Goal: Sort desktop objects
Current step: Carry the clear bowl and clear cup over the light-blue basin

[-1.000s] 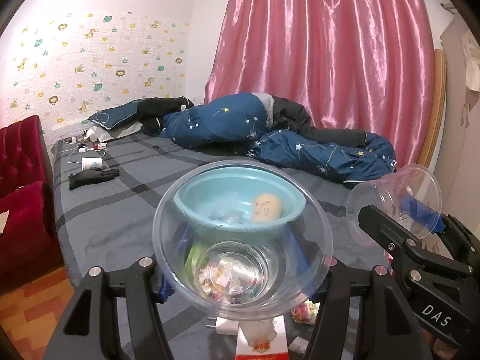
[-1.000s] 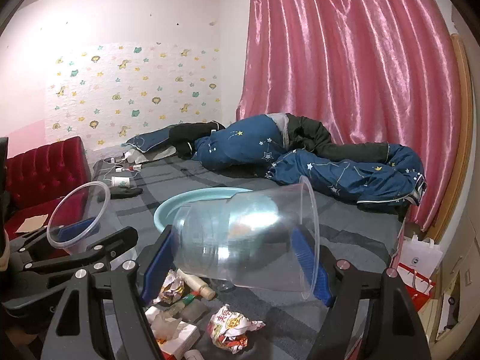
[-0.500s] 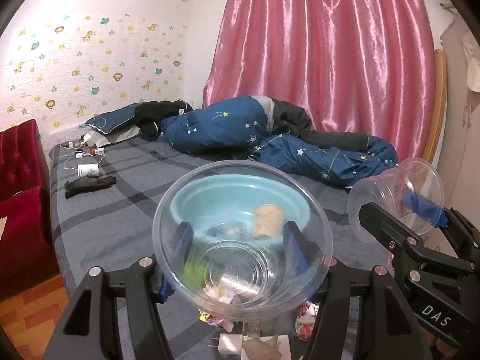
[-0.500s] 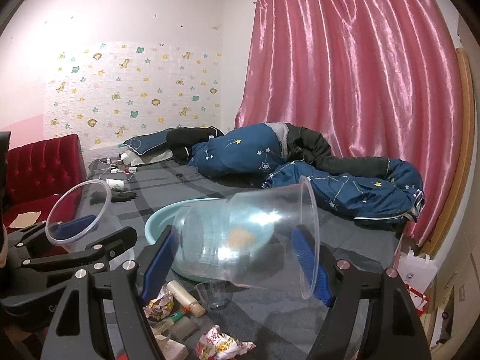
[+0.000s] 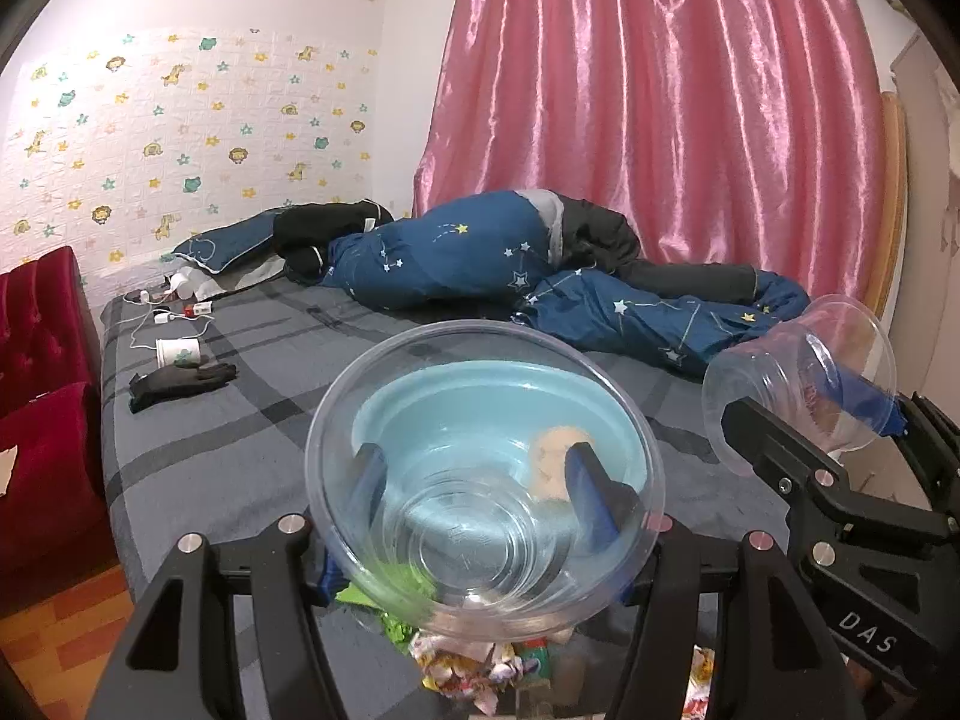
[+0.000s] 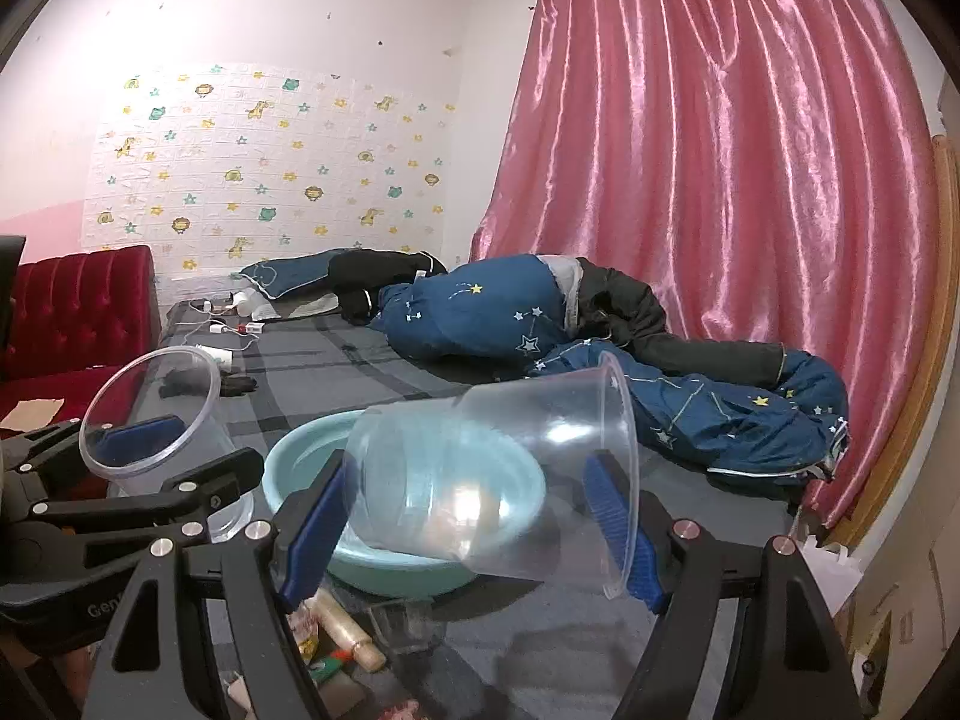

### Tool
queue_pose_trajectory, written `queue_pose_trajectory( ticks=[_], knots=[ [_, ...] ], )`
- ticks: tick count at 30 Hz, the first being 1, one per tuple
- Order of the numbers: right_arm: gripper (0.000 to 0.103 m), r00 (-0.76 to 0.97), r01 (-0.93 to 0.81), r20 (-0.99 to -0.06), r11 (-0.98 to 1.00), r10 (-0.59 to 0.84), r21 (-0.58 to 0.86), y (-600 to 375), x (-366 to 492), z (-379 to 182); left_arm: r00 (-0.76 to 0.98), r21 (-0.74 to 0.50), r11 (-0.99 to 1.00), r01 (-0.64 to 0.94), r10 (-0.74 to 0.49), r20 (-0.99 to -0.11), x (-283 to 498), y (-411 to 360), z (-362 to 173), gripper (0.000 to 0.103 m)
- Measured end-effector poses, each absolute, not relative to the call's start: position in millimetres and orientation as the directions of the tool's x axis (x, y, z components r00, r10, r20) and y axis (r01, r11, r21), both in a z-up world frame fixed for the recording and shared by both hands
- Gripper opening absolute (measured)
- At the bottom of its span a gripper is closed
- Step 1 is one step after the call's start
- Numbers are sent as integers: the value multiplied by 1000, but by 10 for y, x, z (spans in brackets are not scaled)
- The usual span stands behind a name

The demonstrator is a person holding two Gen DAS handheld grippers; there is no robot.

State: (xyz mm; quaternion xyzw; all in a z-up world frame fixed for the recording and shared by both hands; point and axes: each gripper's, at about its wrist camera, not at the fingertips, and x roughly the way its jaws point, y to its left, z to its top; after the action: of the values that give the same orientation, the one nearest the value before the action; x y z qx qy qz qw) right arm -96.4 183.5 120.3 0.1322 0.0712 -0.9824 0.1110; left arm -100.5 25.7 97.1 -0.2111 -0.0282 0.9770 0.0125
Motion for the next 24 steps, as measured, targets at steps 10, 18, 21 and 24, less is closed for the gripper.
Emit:
queue_pose_trajectory(
  ticks=[10, 18, 21, 24],
  knots=[
    [81, -935, 249, -288, -961, -207, -120, 1745, -1325, 1191, -896, -44, -999, -18, 36, -443, -1321, 203, 937, 67],
    [81, -925, 264, -315, -956, -214, -126, 1701, -1595, 1151, -881, -31, -999, -27, 38, -472, -1561, 165, 877, 67],
    [81, -920, 271, -326, -954, -218, -126, 1676, -1682, 1128, -872, -28, -999, -25, 36, -488, -1674, 155, 844, 67],
    [81, -916, 274, -337, -953, -218, -130, 1650, -1788, 1100, -867, -17, -1000, -24, 30, -498, -1783, 146, 817, 67]
  ],
)
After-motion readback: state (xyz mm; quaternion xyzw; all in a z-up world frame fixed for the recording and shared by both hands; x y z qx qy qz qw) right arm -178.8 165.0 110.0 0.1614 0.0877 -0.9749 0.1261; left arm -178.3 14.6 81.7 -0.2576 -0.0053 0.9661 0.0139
